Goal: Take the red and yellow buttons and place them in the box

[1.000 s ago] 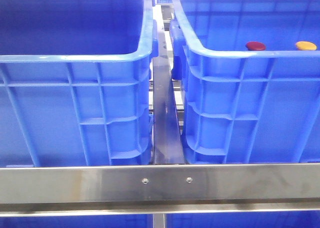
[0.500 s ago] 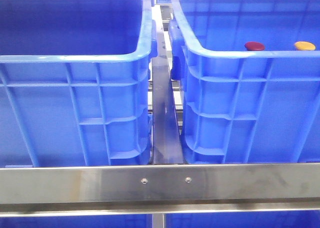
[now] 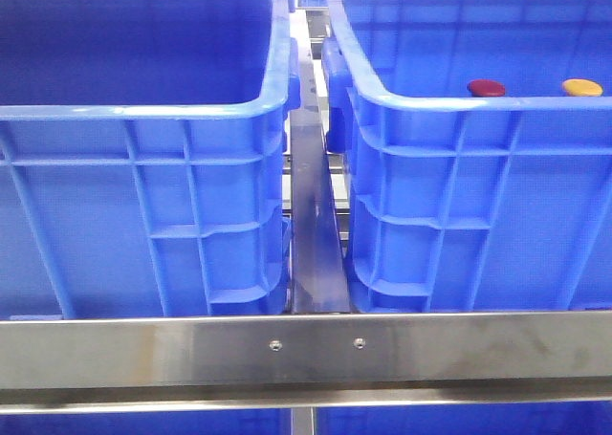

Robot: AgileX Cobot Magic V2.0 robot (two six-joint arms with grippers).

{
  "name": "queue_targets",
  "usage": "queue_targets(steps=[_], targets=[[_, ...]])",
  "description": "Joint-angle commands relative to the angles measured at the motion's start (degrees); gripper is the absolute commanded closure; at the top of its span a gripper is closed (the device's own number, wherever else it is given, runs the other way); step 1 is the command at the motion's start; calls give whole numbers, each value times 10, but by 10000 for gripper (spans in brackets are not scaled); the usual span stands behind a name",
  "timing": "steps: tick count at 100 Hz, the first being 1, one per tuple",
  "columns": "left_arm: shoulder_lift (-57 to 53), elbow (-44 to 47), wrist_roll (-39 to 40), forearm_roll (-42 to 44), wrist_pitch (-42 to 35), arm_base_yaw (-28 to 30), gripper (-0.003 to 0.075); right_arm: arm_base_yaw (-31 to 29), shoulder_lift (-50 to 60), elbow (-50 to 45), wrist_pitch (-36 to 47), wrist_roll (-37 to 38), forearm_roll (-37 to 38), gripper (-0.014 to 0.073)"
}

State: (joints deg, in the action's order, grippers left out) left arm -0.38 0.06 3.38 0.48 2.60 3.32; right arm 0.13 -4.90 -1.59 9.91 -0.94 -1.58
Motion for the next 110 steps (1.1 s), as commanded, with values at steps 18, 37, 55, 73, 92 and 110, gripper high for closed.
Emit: queue_targets(steps=[18, 37, 55, 73, 92, 110], targets=[[-17, 30, 5, -1, -43, 1, 740, -5, 67, 8, -33, 23, 39, 663], [-17, 30, 5, -1, -43, 1, 740, -23, 68, 8, -47, 64, 70, 663], [-17, 30, 5, -1, -43, 1, 740, -23, 68, 8, -45, 64, 70, 663], [-17, 30, 5, -1, -43, 1, 740, -23, 68, 8, -51, 64, 70, 663], [-17, 30, 5, -1, -43, 1, 740, -23, 68, 8, -51, 64, 70, 663], [-17, 30, 5, -1, -43, 1, 740, -23, 68, 8, -51, 64, 70, 663]])
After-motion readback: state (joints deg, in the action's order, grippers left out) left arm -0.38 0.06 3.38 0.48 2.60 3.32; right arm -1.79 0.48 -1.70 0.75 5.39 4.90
